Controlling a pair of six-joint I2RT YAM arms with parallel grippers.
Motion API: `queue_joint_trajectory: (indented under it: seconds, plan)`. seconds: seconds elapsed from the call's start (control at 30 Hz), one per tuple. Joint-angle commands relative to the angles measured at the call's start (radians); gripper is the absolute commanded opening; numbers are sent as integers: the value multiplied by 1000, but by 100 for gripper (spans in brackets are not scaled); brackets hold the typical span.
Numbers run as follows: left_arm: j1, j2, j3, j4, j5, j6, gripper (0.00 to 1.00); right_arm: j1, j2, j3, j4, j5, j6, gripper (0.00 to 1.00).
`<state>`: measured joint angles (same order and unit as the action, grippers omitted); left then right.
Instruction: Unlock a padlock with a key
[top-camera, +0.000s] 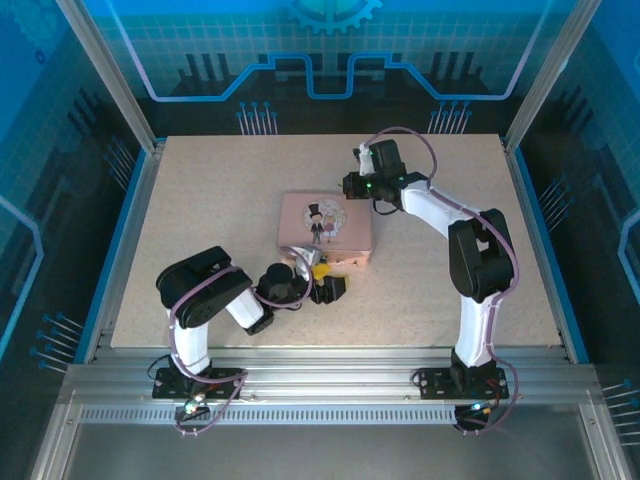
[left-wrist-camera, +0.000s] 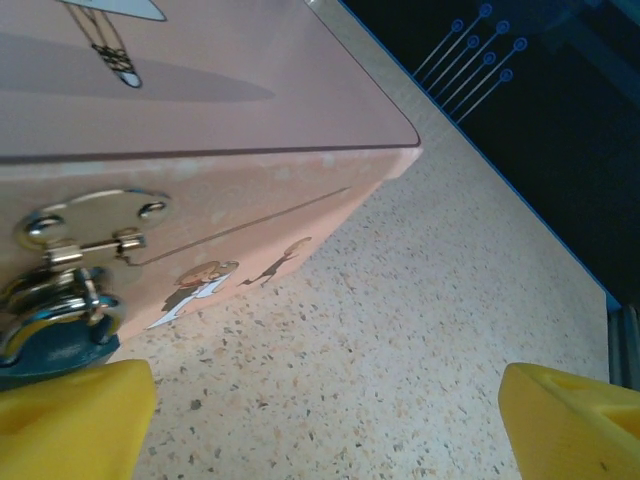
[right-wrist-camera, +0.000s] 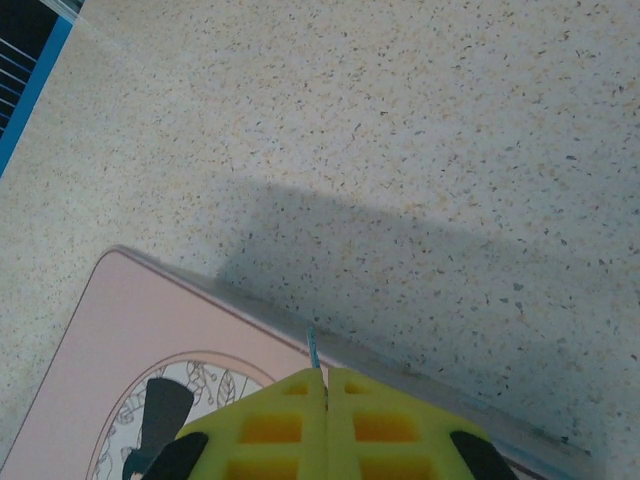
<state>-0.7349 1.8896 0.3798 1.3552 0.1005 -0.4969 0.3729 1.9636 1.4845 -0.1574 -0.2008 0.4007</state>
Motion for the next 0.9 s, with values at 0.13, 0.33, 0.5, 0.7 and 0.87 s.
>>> queue_joint_trajectory:
  seconds: [0.13,0.33,0.5,0.7,0.87]
  plan:
    - [12,-95,-70,12,-94,-43,99,4,-23,57,-43,55,-49,0]
    - [17,-160,-58,-126,-122,-18,99,4,14,112,-71,82,-56,0]
    - [18,-183,21,-297,-142,15,99,4,33,133,-77,100,-57,0]
    - [18,-139,78,-346,-120,23,99,5,71,154,-93,121,-69,0]
    - [26,-78,126,-317,7,-4,98,11,79,151,-93,122,-75,0]
